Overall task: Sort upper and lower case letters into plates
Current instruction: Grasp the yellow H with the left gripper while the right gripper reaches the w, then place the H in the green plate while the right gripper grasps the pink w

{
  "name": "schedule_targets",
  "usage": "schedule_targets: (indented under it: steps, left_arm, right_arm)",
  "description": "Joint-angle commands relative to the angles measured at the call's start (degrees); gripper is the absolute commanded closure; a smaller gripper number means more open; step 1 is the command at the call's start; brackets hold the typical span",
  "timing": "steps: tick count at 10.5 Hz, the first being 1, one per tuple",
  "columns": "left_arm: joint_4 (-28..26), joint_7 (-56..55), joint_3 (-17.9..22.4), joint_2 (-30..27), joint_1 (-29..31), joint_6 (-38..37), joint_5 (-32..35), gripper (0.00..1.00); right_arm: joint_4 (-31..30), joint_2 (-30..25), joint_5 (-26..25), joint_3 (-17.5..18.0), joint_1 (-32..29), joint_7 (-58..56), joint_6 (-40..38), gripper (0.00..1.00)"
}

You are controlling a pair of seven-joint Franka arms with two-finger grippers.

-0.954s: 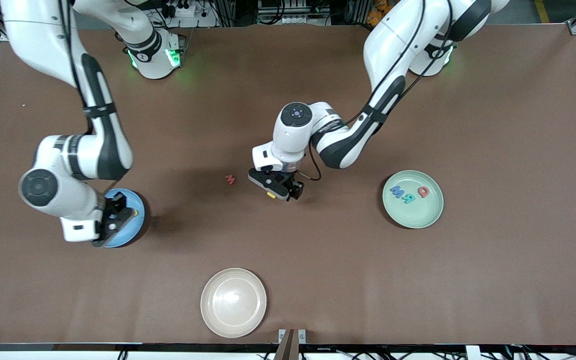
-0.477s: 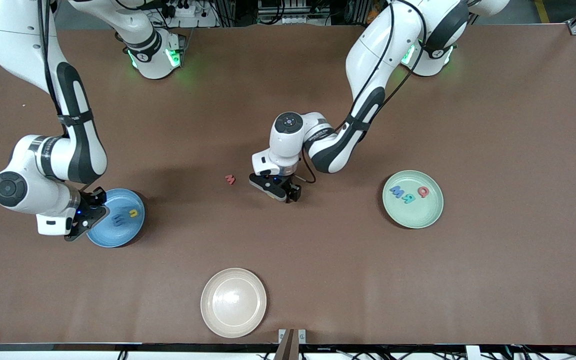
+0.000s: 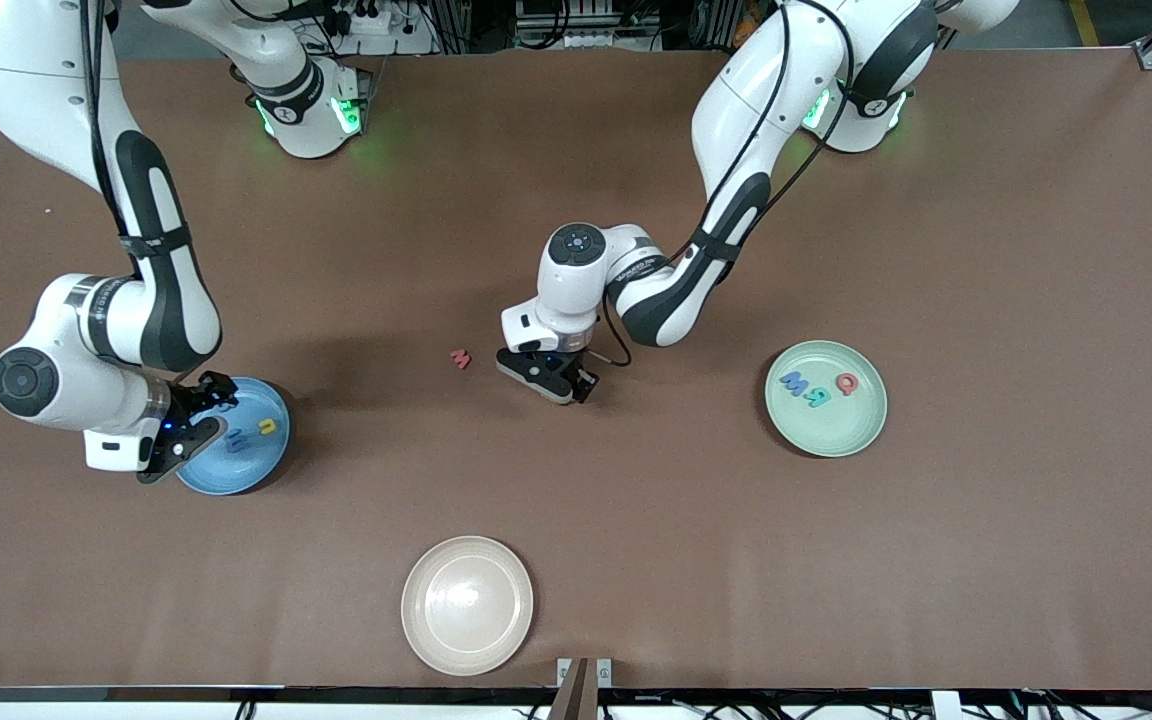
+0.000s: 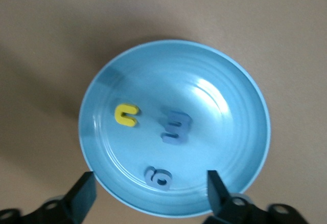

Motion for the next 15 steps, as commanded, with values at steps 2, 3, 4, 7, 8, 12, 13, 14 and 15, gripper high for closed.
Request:
schedule_targets:
  steps: [2,3,4,7,8,12,13,14,15]
  left_arm:
    - [0.7,-1.8,0.7,-0.2,0.1,-0.1,-0.1,0.96]
    - [0.7,-1.4,0.7,-0.8,1.4,-0.3,-0.5,1.00]
    - [0.5,-1.0,0.4,-1.8,2.5,-1.4,-0.5,1.00]
    - [0.5,12.3,-3.2,-5.8,10.3,-15.3,-1.1,1.00]
    - [-0.1,18.5,-5.6,-8.0,15.1,-19.6,-2.7,1.00]
    - [-7.3,39.0,-8.7,-16.6,29.1,-34.7,-3.0,1.00]
    - [-11.5,44.1,-8.9,-19.2,33.1,-34.6,-3.0,1.00]
    - [-14.4,47.8,-10.2,-20.9,37.8,-34.4,-2.9,1.00]
    - [-17.6,50.5,-11.7,-21.0,42.6,-31.3,-2.8,1.00]
  right_arm:
    - [-0.3,-0.6,1.1,0.3,3.7,6.9,-2.8,0.00]
    - [-0.3,-0.9,1.1,0.3,5.5,7.9,-3.4,0.00]
    - [-0.2,-1.0,1.1,0.3,6.8,8.2,-3.5,0.00]
    - [0.1,-1.1,1.1,0.4,12.5,7.5,-2.6,0.00]
    - [0.0,-1.1,1.1,0.4,15.0,7.4,-1.9,0.00]
    - [-0.5,-1.4,1.2,0.6,22.4,7.6,1.3,0.00]
    - [-0.6,-1.5,1.3,0.5,24.1,8.3,1.2,0.00]
    - [-0.5,-1.5,1.3,0.5,25.1,9.4,1.8,0.00]
    - [-0.6,-1.4,1.4,0.5,25.9,9.6,3.0,0.00]
